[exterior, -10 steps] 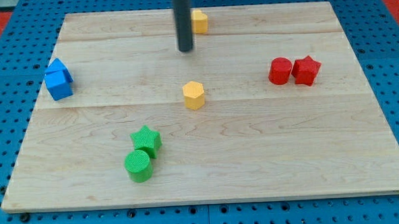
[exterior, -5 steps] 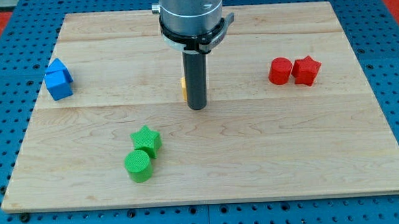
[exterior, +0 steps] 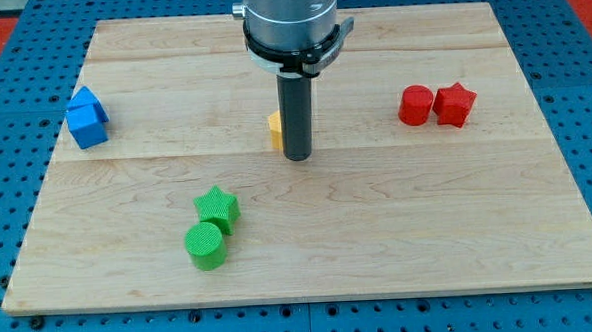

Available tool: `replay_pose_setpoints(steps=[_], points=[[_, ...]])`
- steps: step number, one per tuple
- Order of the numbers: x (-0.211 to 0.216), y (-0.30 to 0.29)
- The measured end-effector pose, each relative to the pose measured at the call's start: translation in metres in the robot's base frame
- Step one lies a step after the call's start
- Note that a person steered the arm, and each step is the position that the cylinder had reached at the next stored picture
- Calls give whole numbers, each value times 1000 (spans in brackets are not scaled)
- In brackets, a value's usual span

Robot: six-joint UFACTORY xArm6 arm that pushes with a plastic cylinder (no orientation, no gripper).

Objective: Push the yellow hexagon to the left of the yellow heart

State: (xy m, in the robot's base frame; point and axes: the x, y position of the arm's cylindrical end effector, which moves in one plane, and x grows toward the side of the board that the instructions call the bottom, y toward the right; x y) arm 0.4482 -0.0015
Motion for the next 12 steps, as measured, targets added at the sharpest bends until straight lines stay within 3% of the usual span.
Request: replay_pose_setpoints(steps=[6, 7, 8, 9, 12], points=[[-34, 0], [7, -1], [-8, -21], [-74, -15], [-89, -13]])
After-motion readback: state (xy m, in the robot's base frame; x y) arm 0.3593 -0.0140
